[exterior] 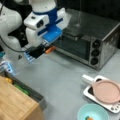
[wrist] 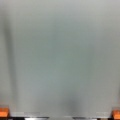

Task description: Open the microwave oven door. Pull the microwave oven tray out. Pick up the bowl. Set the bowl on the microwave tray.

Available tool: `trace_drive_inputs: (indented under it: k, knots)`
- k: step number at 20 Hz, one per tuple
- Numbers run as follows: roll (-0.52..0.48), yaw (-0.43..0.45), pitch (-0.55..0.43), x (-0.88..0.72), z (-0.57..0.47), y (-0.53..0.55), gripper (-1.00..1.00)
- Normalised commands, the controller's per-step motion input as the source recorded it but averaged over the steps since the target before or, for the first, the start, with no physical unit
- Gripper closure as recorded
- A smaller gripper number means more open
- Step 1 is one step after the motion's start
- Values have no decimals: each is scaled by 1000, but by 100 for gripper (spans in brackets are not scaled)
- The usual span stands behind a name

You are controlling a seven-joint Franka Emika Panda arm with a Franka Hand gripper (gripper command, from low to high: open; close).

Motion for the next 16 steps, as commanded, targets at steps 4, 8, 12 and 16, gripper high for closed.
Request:
trace_drive_inputs:
  k: [4,8,12,16]
  knots:
    - [38,163,77,2,-14,-5,-100]
    - [120,125,154,17,7,-2,-100]
    - [156,55,169,43,25,34,-100]
    - [301,-17,204,38,83,168,-100]
